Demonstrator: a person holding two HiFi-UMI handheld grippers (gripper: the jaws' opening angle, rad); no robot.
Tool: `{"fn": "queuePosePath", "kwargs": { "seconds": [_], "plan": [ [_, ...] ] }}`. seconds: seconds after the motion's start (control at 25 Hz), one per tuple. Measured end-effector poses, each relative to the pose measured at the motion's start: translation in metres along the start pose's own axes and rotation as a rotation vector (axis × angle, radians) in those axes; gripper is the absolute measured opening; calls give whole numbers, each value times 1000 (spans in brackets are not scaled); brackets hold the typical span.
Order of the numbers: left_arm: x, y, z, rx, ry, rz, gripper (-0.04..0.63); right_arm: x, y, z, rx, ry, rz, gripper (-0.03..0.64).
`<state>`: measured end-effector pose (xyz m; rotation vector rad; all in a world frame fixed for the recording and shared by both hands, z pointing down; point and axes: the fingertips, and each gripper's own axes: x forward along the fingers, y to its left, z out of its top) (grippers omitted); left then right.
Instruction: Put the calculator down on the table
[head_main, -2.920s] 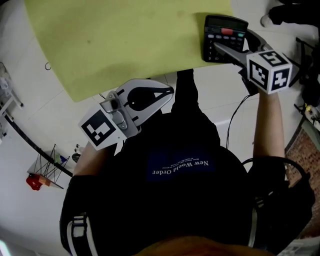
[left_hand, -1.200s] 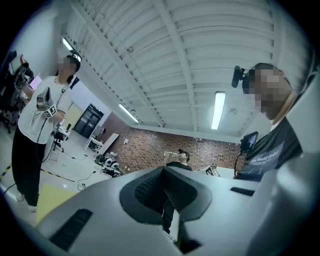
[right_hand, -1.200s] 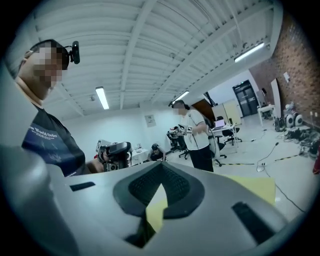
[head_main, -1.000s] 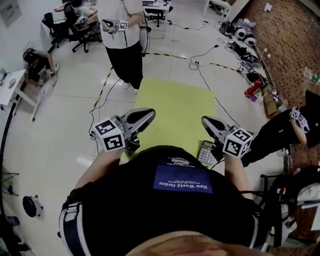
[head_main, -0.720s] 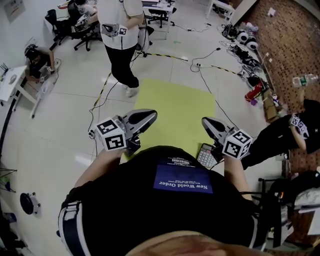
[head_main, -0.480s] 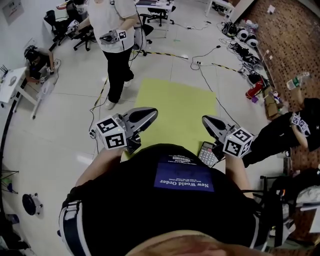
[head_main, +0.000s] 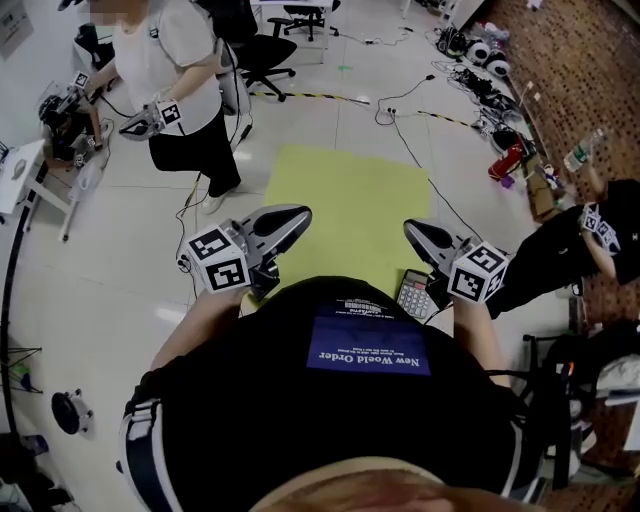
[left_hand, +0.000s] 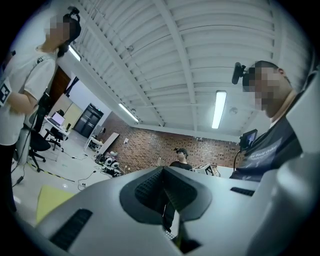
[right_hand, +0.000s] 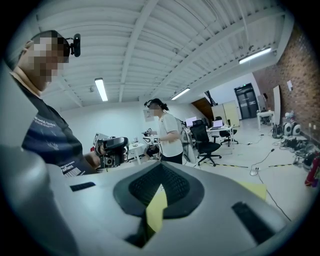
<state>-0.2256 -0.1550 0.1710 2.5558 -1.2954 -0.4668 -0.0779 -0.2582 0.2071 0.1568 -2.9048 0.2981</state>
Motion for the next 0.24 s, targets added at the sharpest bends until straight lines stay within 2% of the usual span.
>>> {"fn": "queuePosePath", "kwargs": {
  "seconds": [0.24],
  "plan": [
    [2, 2, 0, -1, 0, -8, 7, 2, -1, 0, -6, 7, 2, -15]
  ]
}}
